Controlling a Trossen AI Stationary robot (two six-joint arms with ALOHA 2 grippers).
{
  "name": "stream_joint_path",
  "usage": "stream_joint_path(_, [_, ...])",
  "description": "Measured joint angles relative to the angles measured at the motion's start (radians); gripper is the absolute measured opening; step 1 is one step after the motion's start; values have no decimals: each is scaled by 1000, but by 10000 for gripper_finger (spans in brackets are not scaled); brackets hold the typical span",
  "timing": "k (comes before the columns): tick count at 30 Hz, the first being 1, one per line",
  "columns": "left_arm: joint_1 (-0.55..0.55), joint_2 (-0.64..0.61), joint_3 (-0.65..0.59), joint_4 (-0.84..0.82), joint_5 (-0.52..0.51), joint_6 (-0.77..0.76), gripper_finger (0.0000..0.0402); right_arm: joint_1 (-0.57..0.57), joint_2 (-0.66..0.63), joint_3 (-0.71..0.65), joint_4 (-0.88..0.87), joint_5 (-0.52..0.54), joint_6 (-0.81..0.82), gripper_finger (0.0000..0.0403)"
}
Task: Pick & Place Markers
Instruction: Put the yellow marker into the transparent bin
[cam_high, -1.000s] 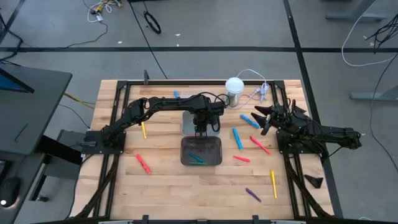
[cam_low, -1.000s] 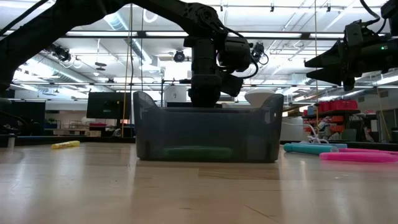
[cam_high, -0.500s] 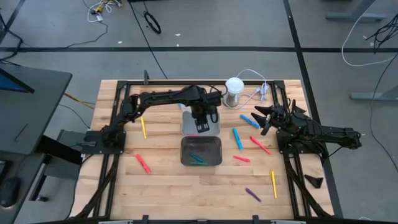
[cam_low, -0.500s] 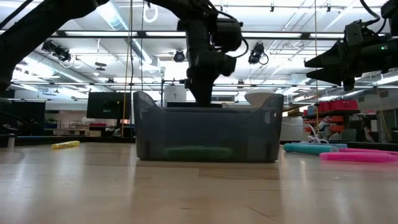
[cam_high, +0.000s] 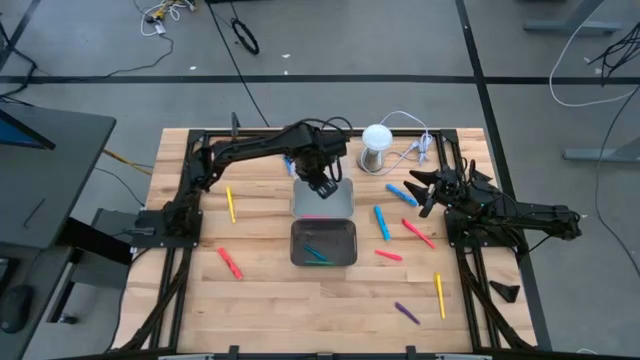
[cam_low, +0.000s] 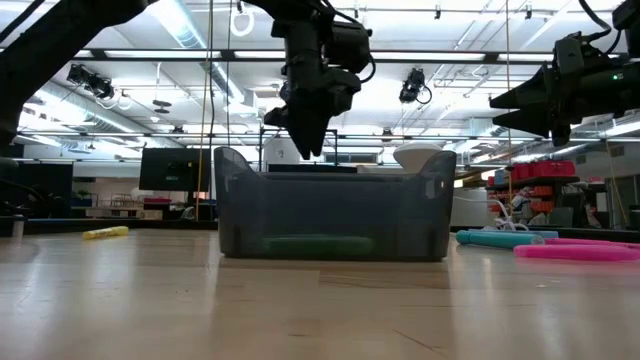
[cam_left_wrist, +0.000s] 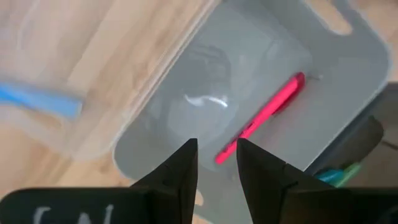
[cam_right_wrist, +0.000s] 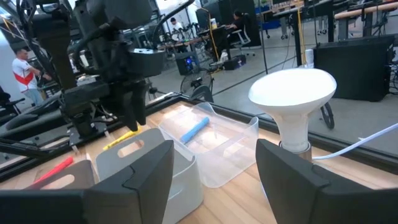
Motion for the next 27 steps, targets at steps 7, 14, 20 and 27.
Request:
stream_joint_path(7, [17, 0, 0, -21, 1, -259, 117, 0, 0, 0, 0, 0, 0, 231])
stream_joint_path(14, [25, 0, 0, -21, 0, -489, 117, 0, 0, 0, 0, 0, 0, 231])
stream_joint_path(20, [24, 0, 0, -19, -20, -577, 117, 0, 0, 0, 0, 0, 0, 231])
stream_joint_path(27, [29, -27, -58, -16, -38, -584, 117, 0, 0, 0, 0, 0, 0, 231])
